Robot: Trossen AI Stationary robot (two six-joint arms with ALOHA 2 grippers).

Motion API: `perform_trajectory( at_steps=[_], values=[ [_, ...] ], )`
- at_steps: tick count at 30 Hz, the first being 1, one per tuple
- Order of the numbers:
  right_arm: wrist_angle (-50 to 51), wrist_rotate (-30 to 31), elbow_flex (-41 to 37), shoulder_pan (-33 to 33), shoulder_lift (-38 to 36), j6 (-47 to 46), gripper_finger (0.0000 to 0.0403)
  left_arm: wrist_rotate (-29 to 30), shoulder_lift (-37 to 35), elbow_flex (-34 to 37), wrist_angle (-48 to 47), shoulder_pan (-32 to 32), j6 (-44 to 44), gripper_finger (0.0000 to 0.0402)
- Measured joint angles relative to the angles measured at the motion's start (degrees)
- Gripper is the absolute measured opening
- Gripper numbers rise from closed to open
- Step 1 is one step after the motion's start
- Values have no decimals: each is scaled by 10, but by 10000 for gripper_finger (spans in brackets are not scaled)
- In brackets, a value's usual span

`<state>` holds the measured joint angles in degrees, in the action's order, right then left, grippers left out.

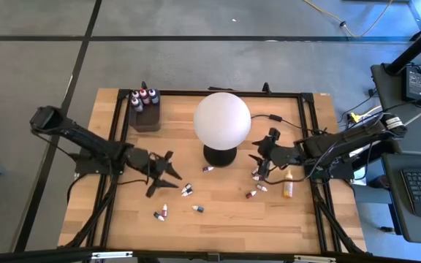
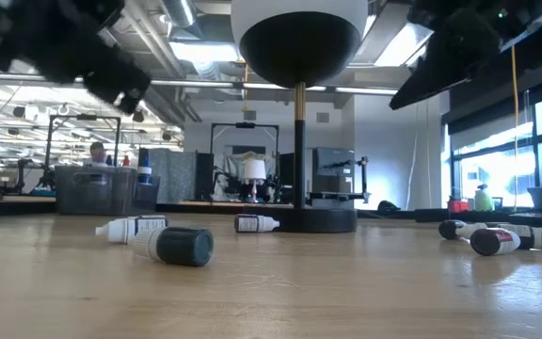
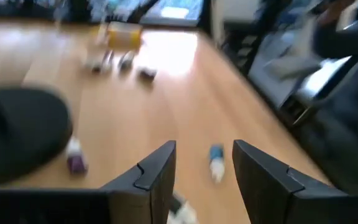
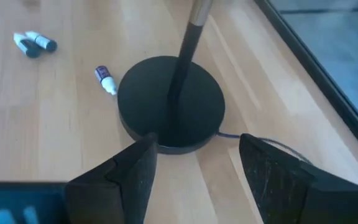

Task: Pick & Place food coloring
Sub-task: Put the left small blue food coloring bottle into the black container

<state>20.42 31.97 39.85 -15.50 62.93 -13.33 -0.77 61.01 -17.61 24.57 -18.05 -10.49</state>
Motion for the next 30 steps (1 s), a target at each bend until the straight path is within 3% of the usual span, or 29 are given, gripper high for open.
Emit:
perform_trajectory(
  at_steps=[4, 8, 14, 20, 26, 30],
  values=[
    [-20, 0, 0, 8, 19, 33, 229, 106, 25, -45, -131, -61, -58, 155],
    [-39, 0, 0, 24, 33, 48, 229, 148, 69, -124, -276, -103, -136, 155],
    [-41, 0, 0, 44, 45, 48, 229, 133, 160, -242, -443, -151, -234, 155],
    [-41, -1, 0, 56, 49, 47, 229, 79, 249, -330, -565, -202, -229, 155],
    [-44, -3, 0, 58, 51, 46, 229, 16, 298, -356, -587, -231, -278, 155],
    [-44, -6, 0, 58, 51, 46, 229, 13, 310, -356, -586, -249, -305, 155]
  ],
)
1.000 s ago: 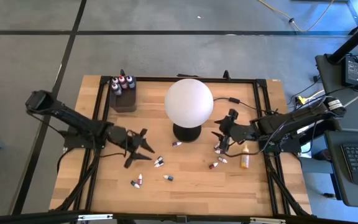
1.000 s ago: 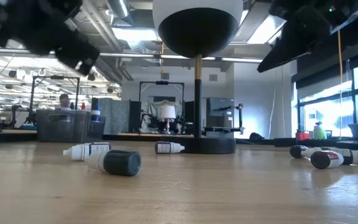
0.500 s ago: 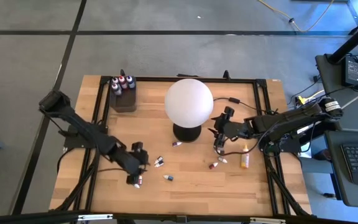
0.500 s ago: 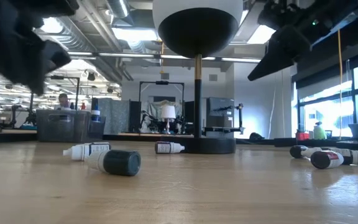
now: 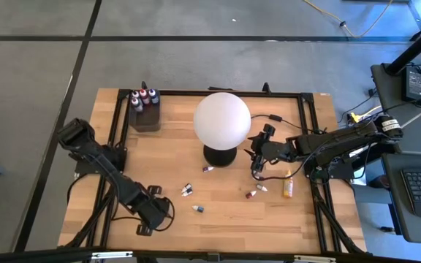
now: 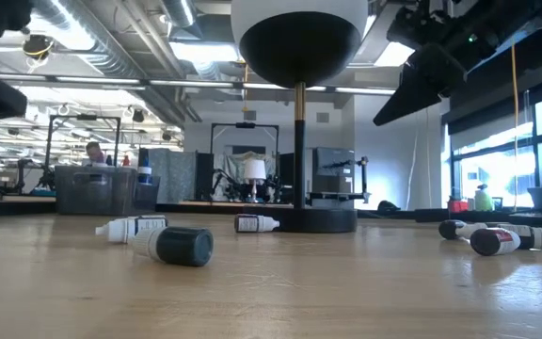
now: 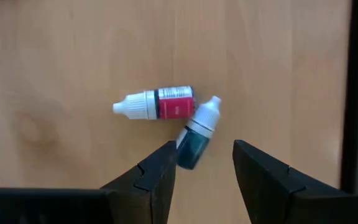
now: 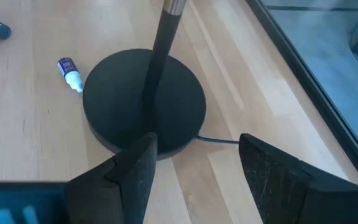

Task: Pick & Place food coloring
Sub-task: Put the left small blue food coloring bottle into the black container

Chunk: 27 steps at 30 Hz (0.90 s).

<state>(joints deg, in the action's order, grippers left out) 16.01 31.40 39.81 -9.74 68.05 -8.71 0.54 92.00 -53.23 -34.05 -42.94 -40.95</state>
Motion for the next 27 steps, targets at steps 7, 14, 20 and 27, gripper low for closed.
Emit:
perform_trajectory(
  at_steps=[7, 14, 20, 27],
  values=[
    [0, -1, 0, 0, 0, -15, 229, 22, 35, 2, 4, -10, -4, 155],
    [0, -1, 0, 0, 0, -15, 229, 16, 63, 0, 4, -10, 1, 155],
    [0, 0, 0, 0, 0, -14, 229, 17, 62, 1, 5, -10, 1, 155],
    [0, 0, 0, 0, 0, -15, 230, 17, 62, 1, 7, -10, 1, 155]
  ],
)
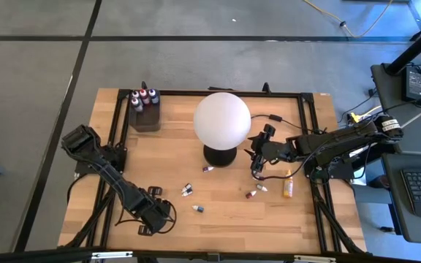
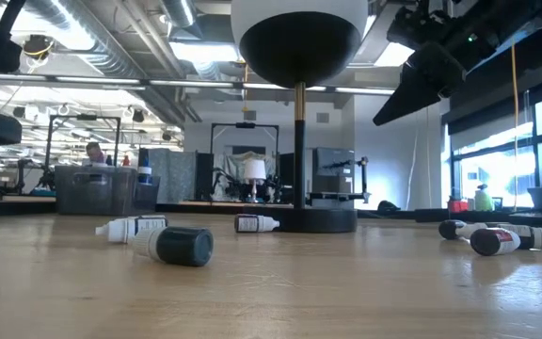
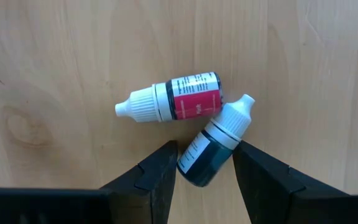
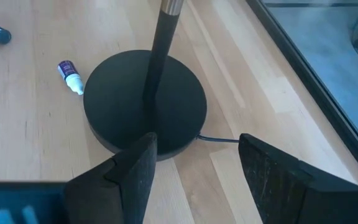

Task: Pick & Place food coloring
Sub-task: Put the left small blue food coloring bottle into the black container

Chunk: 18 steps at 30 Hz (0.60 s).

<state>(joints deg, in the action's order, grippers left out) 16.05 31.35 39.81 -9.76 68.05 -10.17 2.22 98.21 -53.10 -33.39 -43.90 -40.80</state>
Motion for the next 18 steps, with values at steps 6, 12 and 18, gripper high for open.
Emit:
perform_trajectory(
  at_steps=[6, 12, 18],
  values=[
    [0, 0, 0, 0, 0, 0, 230, 0, 0, 0, 0, 0, 0, 155],
    [0, 0, 0, 0, 0, 0, 230, 9, 0, 0, 1, 0, 0, 153],
    [0, 0, 0, 0, 0, 0, 230, 6, 1, 1, -3, 0, 26, 122]
  ],
)
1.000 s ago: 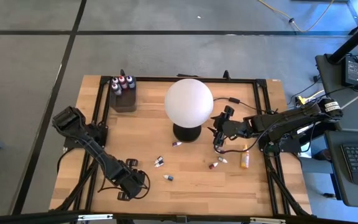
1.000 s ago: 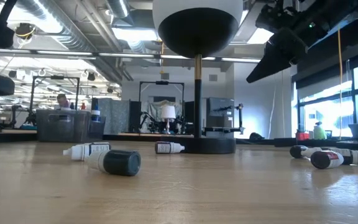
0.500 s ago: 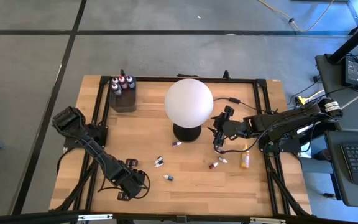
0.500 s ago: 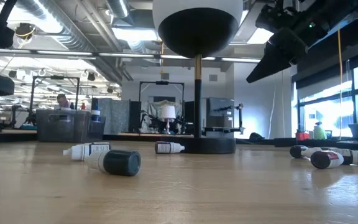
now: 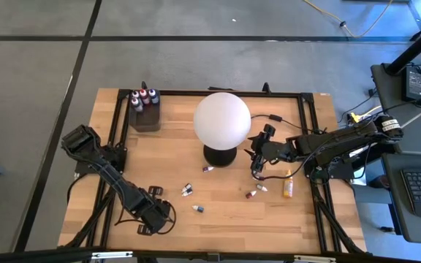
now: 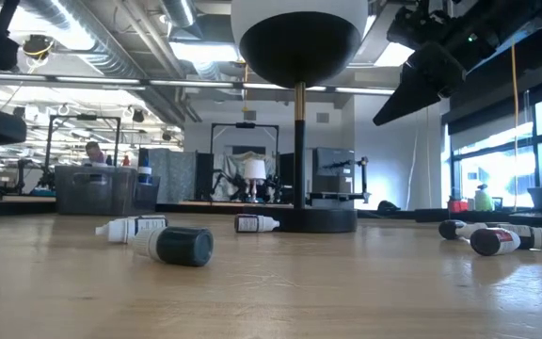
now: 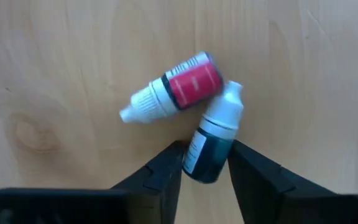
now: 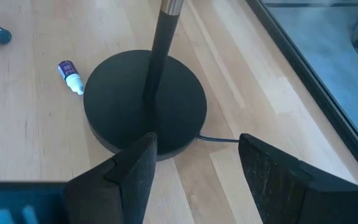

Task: Pick & Place food coloring
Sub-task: Put the left small blue food coloring bottle into the black container

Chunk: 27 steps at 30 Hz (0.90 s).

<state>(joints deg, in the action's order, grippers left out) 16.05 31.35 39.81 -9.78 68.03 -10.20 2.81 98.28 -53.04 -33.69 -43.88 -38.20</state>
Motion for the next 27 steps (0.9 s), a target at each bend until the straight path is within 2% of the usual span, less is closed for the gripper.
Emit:
perform_trajectory(
  at_steps=[5, 9, 13, 15, 21, 27],
  values=[
    [0, 0, 0, 0, 0, 0, 230, 5, 0, 0, -2, 0, -1, 83],
    [0, 0, 0, 0, 0, 0, 230, 1, 0, -2, -10, 0, -9, 69],
    [0, 0, 0, 0, 0, 1, 230, 5, -13, -9, -92, 0, -41, 71],
    [1, 0, 0, 0, 0, 2, 230, 31, -31, -15, -126, 0, -67, 71],
    [1, 0, 0, 0, 0, 5, 230, 208, -95, -15, -303, 9, -252, 72],
    [0, 0, 0, 0, 0, 22, 230, 426, -137, -16, -513, 52, -428, 81]
  ],
)
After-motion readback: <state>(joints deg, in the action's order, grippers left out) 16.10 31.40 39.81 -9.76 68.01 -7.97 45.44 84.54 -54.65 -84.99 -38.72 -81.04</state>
